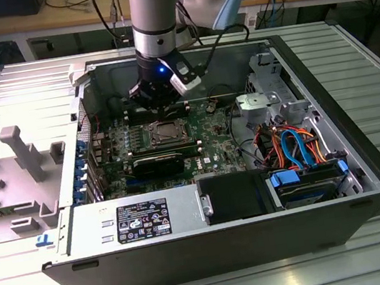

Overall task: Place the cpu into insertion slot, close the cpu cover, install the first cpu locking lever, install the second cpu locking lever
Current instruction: 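Install the first cpu locking lever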

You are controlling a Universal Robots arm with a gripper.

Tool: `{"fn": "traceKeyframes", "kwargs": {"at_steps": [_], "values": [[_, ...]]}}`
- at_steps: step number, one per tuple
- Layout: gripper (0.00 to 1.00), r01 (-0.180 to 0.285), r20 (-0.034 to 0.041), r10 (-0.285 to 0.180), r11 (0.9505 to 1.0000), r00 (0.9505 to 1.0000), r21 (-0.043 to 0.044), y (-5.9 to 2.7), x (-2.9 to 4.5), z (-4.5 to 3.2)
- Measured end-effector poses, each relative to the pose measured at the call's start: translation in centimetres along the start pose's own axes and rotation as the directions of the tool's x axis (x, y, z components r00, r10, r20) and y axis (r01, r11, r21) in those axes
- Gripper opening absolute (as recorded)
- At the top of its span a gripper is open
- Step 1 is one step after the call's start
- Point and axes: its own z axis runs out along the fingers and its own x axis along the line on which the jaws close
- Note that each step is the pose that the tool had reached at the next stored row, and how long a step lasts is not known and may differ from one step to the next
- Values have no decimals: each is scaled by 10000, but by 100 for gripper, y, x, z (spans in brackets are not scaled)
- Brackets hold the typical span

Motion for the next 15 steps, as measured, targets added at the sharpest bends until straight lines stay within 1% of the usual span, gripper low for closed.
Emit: {"fn": "traceKeyframes", "kwargs": {"at_steps": [9, 15], "values": [[11, 0, -1, 0, 10000, 10000, 0, -3, -18, 51], [11, -1, 0, 1, 10000, 10000, -1, -10, -67, 68]]}}
